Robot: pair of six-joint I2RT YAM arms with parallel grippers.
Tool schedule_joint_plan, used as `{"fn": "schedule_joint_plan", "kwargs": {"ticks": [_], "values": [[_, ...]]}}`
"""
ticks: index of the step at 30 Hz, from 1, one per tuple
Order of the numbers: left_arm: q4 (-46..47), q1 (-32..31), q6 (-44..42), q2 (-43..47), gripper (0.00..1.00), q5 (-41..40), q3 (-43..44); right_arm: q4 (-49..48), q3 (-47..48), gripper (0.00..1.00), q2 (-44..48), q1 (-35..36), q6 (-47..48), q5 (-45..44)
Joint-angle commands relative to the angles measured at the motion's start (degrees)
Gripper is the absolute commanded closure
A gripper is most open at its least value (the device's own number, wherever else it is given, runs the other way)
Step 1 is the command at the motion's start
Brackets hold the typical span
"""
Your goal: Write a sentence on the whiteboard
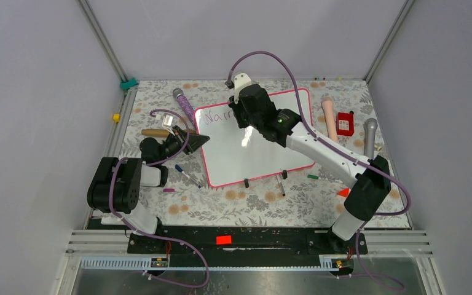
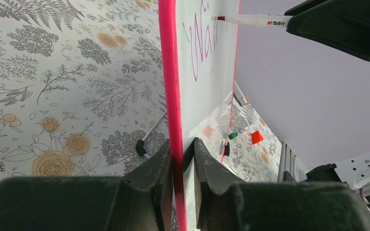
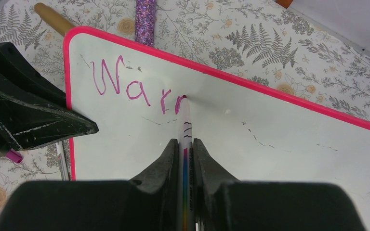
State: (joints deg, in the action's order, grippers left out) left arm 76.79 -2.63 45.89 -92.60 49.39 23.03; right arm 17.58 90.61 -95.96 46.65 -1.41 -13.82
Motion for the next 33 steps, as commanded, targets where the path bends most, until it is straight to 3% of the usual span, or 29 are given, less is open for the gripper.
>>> {"fn": "schedule_joint_plan", "kwargs": {"ticks": [1, 18, 33], "values": [[2.0, -0.7, -4.9, 1.2, 1.00, 0.8, 0.1, 0.0, 1.0, 1.00, 0.0, -1.2, -0.3, -1.5], [1.7, -0.7, -5.0, 1.2, 1.00, 0.8, 0.2, 0.0, -4.7, 1.00, 2.6, -1.2, -1.1, -1.3], [1.8, -0.7, -5.1, 1.2, 1.00, 0.8, 0.2, 0.0, -2.5, 1.00, 1.2, -1.3, -0.4, -1.1]]}}
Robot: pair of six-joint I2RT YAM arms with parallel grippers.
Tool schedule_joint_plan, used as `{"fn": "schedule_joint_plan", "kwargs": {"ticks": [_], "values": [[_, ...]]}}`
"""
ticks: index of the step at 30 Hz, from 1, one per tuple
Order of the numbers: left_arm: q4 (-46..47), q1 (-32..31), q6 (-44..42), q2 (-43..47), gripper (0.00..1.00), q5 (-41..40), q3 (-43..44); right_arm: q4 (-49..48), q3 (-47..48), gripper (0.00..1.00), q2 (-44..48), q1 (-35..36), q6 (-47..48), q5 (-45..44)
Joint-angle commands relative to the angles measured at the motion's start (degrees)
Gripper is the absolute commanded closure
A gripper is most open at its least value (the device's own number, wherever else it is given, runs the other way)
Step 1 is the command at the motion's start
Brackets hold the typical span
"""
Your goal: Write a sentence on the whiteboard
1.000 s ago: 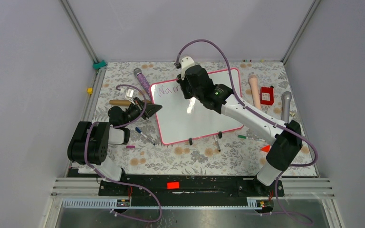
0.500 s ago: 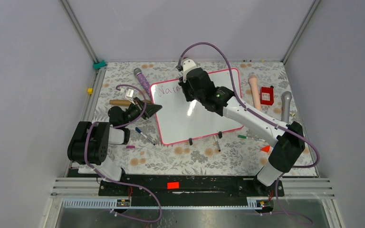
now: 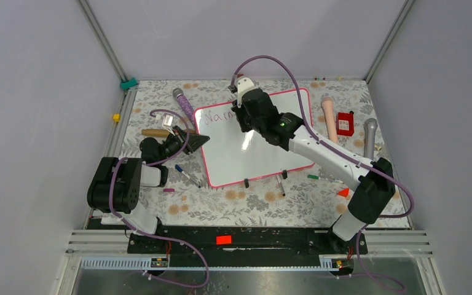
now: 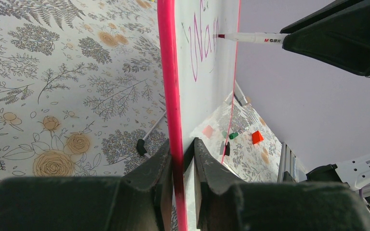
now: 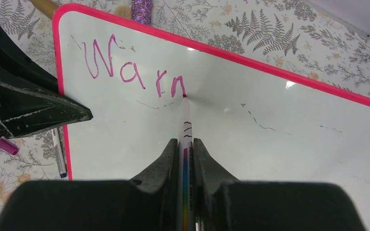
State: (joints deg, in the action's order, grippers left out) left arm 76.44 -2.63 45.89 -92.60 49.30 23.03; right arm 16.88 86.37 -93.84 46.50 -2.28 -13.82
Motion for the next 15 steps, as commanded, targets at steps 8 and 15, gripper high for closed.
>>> {"fn": "schedule_joint_plan", "kwargs": {"ticks": [8, 15], "values": [[2.1, -0.7, -5.0, 1.1, 1.00, 0.8, 0.2, 0.8, 4.6, 1.00, -2.8, -1.2, 0.7, -1.3], [2.3, -0.7, -4.9, 0.9, 1.00, 0.9, 0.2, 0.8, 5.7, 1.00, -3.3, -1.7, 0.7, -1.0]]}}
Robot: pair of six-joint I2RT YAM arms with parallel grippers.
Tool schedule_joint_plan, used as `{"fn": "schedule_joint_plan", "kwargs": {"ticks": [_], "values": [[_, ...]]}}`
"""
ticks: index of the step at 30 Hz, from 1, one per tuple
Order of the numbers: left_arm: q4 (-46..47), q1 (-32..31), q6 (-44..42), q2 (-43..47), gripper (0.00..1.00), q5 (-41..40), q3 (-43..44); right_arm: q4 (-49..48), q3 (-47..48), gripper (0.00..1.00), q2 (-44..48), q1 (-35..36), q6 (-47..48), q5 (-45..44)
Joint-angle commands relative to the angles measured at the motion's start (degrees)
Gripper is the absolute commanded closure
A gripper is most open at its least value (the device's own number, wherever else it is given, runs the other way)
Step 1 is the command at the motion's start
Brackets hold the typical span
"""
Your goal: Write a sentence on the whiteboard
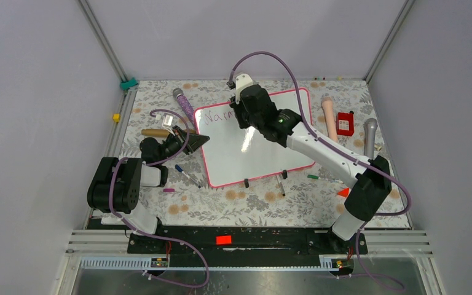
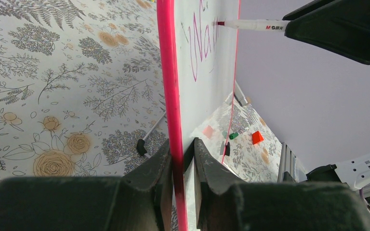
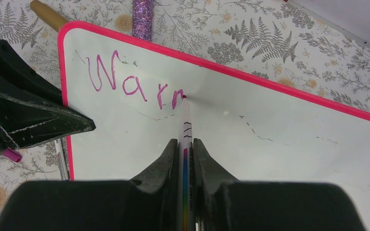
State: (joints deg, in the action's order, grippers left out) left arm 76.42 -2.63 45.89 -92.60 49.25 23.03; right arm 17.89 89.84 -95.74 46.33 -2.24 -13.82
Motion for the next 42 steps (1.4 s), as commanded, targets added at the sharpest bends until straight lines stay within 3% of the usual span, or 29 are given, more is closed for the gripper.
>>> {"fn": "schedule_joint_plan", "kwargs": {"ticks": [1, 32, 42], "values": [[2.4, -0.7, -4.9, 0.9, 1.00, 1.0, 0.2, -0.2, 2.3, 1.00, -1.5, -1.6, 0.7, -1.1], [2.6, -0.6, -4.8, 0.9, 1.00, 1.0, 0.1, -0.3, -5.4, 1.00, 4.3, -2.2, -1.2, -1.1], [2.1, -0.7, -5.1, 0.9, 1.00, 0.9, 0.3, 0.5, -3.2, 1.00, 14.1, -2.2, -1.1, 4.4]]}}
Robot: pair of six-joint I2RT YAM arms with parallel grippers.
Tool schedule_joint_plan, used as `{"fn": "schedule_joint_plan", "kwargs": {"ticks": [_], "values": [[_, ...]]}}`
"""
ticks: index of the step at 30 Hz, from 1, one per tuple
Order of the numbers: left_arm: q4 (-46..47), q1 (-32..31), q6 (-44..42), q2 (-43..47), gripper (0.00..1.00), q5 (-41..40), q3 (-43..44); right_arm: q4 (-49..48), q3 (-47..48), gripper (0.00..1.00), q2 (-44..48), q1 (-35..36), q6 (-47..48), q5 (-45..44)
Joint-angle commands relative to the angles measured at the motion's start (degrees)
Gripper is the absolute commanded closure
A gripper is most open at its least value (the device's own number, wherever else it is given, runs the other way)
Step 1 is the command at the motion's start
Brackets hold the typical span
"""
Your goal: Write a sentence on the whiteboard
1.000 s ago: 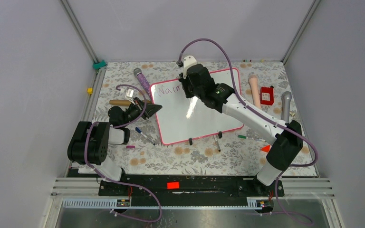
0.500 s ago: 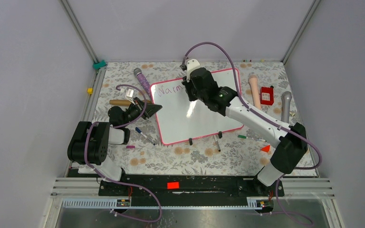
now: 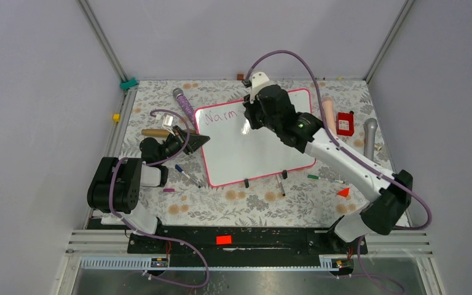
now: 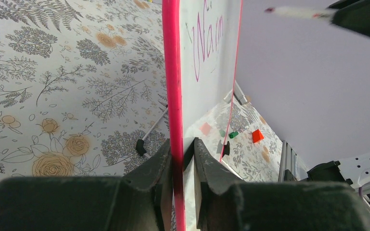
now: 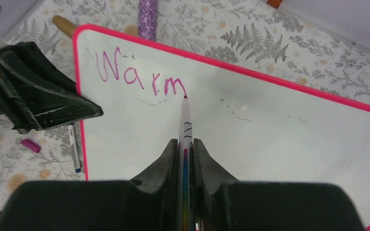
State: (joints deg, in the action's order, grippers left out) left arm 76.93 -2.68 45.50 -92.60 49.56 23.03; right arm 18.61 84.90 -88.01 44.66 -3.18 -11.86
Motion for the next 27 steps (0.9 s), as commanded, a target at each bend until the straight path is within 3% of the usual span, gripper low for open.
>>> {"fn": "schedule_joint_plan", "kwargs": {"ticks": [1, 14, 27], "values": [[1.6, -0.7, -4.7, 0.8, 1.00, 0.6, 0.3, 0.2, 1.8, 1.00, 7.0, -0.5, -0.1, 2.2], [1.3, -0.7, -4.9, 1.1, 1.00, 0.5, 0.1, -5.3, -5.4, 1.00, 10.7, -0.5, -1.3, 0.3], [-0.1, -0.7, -5.6, 1.2, 1.00, 0.5, 0.5, -5.3, -3.8, 1.00, 7.3, -0.5, 2.6, 0.4]]}}
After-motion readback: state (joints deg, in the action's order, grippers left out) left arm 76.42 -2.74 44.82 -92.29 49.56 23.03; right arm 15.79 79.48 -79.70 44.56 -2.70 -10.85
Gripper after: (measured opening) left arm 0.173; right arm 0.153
